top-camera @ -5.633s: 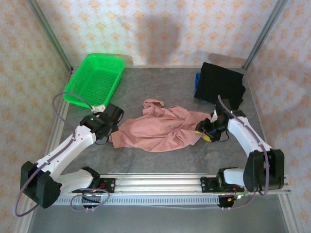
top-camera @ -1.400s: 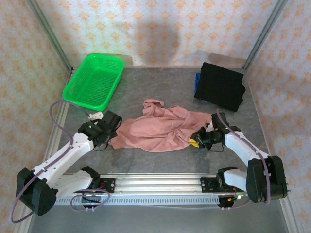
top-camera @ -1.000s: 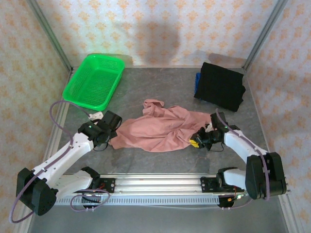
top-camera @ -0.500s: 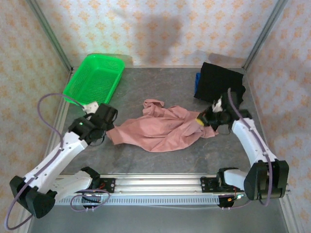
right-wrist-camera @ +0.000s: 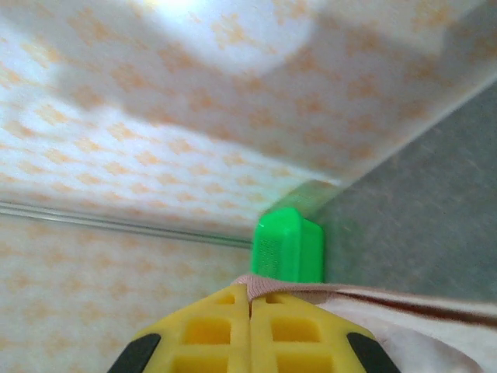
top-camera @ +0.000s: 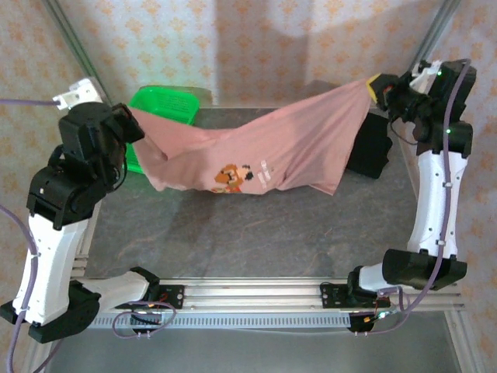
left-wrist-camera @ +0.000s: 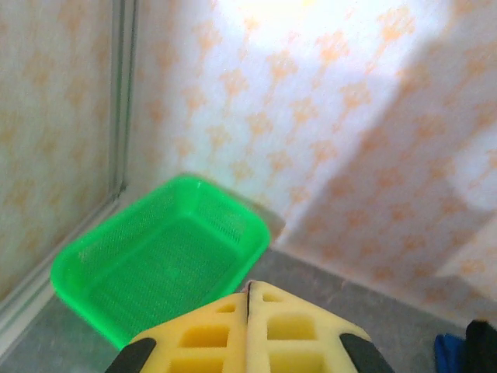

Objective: Fold and stack the t-shirts

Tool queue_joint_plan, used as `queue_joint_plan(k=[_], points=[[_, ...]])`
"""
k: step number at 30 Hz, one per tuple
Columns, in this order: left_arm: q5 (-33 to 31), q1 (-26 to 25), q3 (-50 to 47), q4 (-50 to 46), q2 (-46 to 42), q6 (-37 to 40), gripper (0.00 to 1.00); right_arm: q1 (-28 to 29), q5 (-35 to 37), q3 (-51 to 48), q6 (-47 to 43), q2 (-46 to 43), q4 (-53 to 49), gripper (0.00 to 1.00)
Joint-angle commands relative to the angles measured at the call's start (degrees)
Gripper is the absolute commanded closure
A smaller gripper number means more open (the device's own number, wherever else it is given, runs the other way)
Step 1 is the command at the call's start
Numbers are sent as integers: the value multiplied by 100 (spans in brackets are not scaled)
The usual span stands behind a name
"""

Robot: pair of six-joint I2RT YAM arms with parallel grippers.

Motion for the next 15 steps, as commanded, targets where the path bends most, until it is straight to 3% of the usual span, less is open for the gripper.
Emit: queue_joint_plan(k=[1, 8, 15], points=[[-39, 55, 774, 539, 295, 1001, 100, -115, -365, 567, 961, 143, 963, 100], [532, 149, 2553, 546, 1299, 1593, 100, -188, -456, 1442, 1560, 331, 1390, 100], [1417, 414, 3978, 348, 2490, 1552, 100, -186, -474, 2082, 1549, 743, 1206, 100]])
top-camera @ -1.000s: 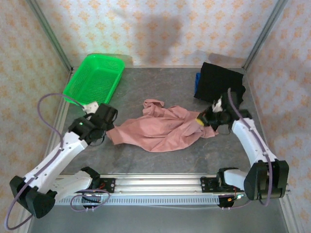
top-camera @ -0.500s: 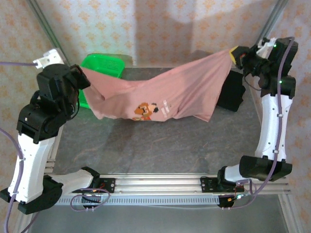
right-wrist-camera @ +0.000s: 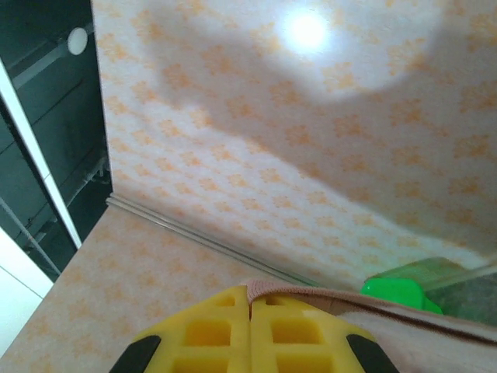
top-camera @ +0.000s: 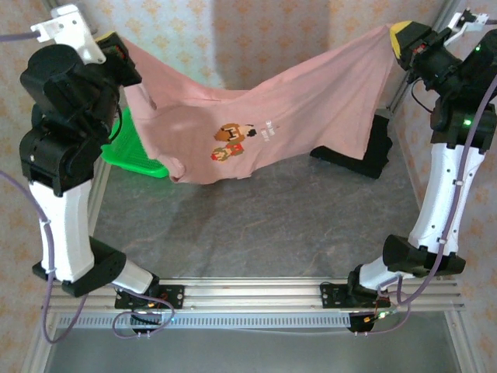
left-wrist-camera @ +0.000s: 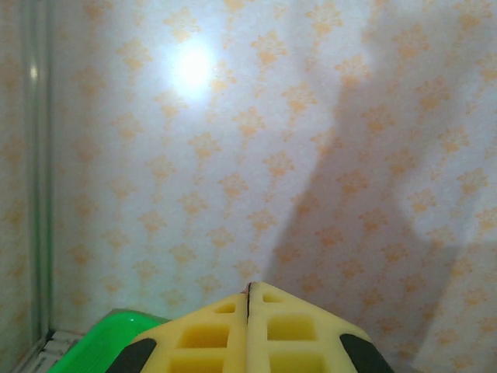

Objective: Fold and stack the t-shirts

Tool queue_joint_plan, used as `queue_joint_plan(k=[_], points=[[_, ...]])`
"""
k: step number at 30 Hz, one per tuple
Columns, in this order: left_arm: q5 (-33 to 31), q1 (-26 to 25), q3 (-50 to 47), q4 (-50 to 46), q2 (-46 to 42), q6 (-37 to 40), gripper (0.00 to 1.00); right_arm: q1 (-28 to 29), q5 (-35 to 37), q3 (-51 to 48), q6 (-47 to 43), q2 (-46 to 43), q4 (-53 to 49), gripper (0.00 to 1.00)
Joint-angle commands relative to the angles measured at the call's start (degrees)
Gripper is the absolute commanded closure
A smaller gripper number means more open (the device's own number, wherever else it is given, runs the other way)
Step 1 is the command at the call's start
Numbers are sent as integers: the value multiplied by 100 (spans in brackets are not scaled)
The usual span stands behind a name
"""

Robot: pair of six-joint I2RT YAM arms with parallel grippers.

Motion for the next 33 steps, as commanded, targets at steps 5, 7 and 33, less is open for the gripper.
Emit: queue_joint_plan(k=[5, 7, 33], points=[[1053, 581, 272, 146, 814, -202, 100, -59, -117, 260, 161, 636, 77, 100], [1256, 779, 292, 234, 1009, -367, 100, -58, -89, 443, 83, 909, 39, 100], [3152, 1794, 539, 552, 1117, -315, 100, -65, -598, 2275, -1178, 2421, -1375, 100]])
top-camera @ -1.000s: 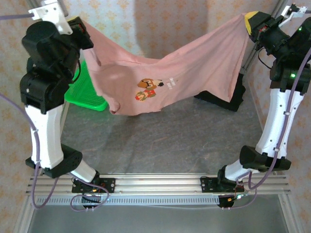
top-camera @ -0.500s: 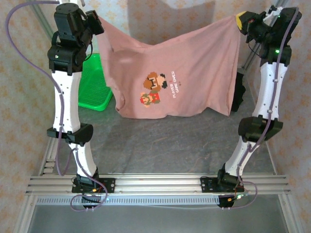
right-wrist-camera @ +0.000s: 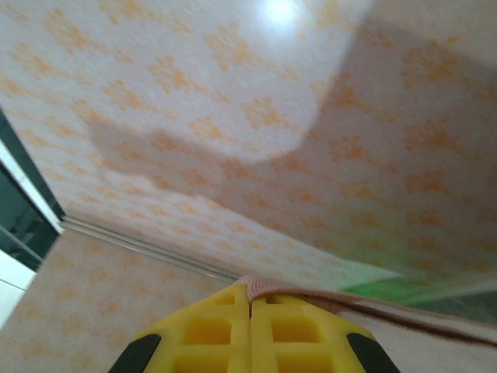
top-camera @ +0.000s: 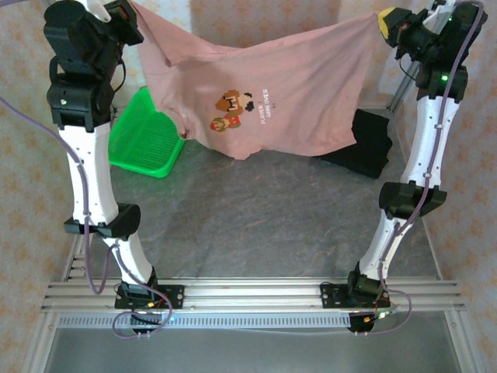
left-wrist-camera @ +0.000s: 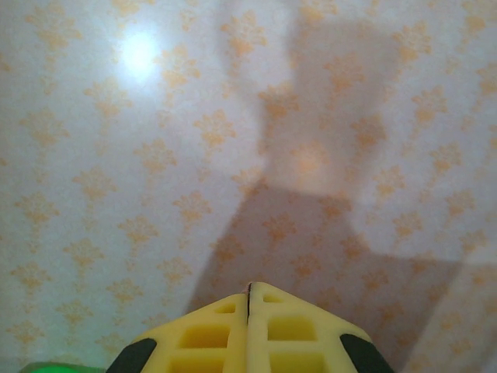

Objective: Fold and stack the t-shirts

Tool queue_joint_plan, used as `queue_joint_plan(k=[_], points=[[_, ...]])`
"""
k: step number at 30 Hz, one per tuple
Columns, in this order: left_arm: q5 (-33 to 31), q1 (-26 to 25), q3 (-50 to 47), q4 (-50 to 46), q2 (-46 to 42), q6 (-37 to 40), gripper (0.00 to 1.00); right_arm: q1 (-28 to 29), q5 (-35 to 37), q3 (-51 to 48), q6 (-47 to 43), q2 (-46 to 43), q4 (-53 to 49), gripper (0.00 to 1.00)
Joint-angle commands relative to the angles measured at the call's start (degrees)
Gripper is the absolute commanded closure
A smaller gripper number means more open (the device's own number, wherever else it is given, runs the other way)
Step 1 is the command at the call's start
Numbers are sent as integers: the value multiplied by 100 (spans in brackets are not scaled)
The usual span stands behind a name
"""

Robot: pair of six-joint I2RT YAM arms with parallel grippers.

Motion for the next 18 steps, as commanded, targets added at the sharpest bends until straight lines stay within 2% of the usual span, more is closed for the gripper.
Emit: queue_joint_plan(k=[1, 3, 5, 6, 10, 13, 18], points=[[583, 2, -933, -151, -669, 266, 100, -65, -192, -553, -1192, -751, -1349, 100], [590, -47, -2112, 0, -1230, 277, 100, -62, -128, -1253, -1826, -1146, -1888, 100], [457, -139, -3800, 460, -1982, 220, 100, -62, 104, -2120, -2436, -1608, -2495, 100], [405, -156, -4426, 604, -2336, 144, 100, -62, 160, -2647, -2524, -1863, -2533, 100], [370, -239, -6761, 789, -3679, -204, 100, -73, 543, -5813, -2399, -3436, -1701, 100], [269, -292, -8099, 550, -4608, -412, 100, -64, 598, -7872, -2389, -4422, -1455, 100], [147, -307, -9410, -394, -5968, -791, 100, -63, 1416, -9297, -3120, -5493, -2555, 100]])
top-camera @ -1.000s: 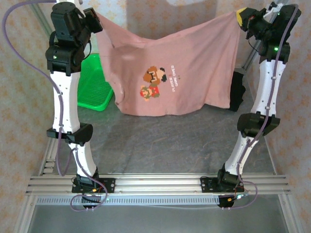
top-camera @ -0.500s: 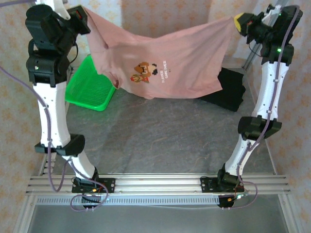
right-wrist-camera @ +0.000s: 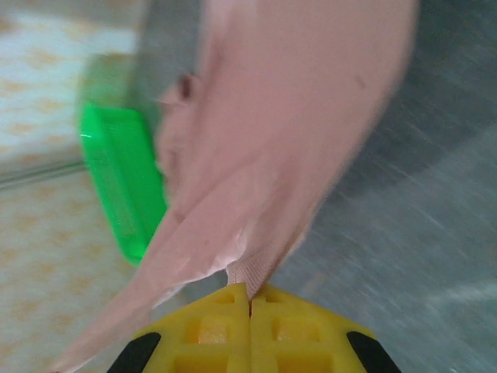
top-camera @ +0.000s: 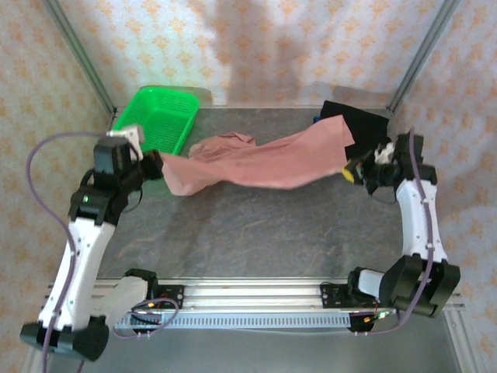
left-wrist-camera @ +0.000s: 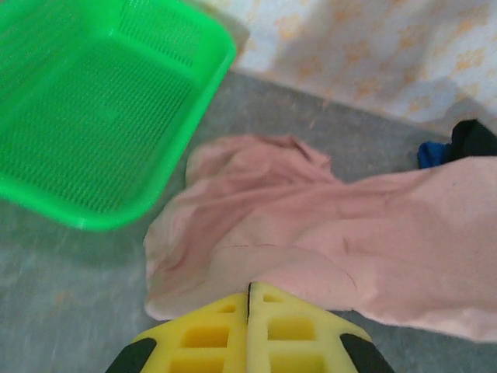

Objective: Fold and stack the t-shirts

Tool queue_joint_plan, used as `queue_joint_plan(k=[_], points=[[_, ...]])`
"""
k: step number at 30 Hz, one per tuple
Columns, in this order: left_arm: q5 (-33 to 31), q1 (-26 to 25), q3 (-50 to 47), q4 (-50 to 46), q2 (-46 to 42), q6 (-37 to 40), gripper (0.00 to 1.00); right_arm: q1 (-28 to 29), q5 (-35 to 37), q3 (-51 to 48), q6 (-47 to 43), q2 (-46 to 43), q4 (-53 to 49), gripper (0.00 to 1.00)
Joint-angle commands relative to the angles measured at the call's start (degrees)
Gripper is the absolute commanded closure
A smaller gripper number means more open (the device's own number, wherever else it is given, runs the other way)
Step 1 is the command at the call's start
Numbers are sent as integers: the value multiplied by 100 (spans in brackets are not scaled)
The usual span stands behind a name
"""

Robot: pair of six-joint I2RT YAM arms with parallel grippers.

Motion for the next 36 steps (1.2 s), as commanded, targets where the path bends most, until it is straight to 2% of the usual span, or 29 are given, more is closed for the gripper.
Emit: queue_joint_plan(k=[1, 7, 11, 15, 19, 22, 27, 33, 36], points=[[-303, -32, -387, -694, -840, -380, 100, -31, 629, -554, -486, -780, -502, 100], [-1074, -32, -1082, -2133, -2015, -1071, 100, -29, 1403, -1531, -236, -1677, -1399, 100], [-1461, -154, -902, -2592, -2144, -1777, 100, -29, 2142, -1689, -148, -2055, -2221, 100], [-1112, -162, -1125, -3188, -1874, -2446, 100, -27, 2606, -1666, 20, -2360, -2658, 100], [-1164, -161, -1434, -3697, -2097, -3113, 100, -31, 2834, -1492, 246, -2410, -2958, 100], [-1518, -169, -1444, -4090, -2288, -3229, 100, -32, 3006, -1371, 323, -2501, -3039, 100], [-1193, -173, -1636, -4024, -2310, -3306, 100, -37, 2826, -1336, 274, -2481, -3288, 100], [-1748, -168, -983, -5044, -2527, -3283, 100, -29, 2759, -1000, 145, -2763, -3938, 100], [-1619, -160, -1019, -5066, -2546, -3218, 100, -28, 2735, -932, 103, -2790, -4045, 100]])
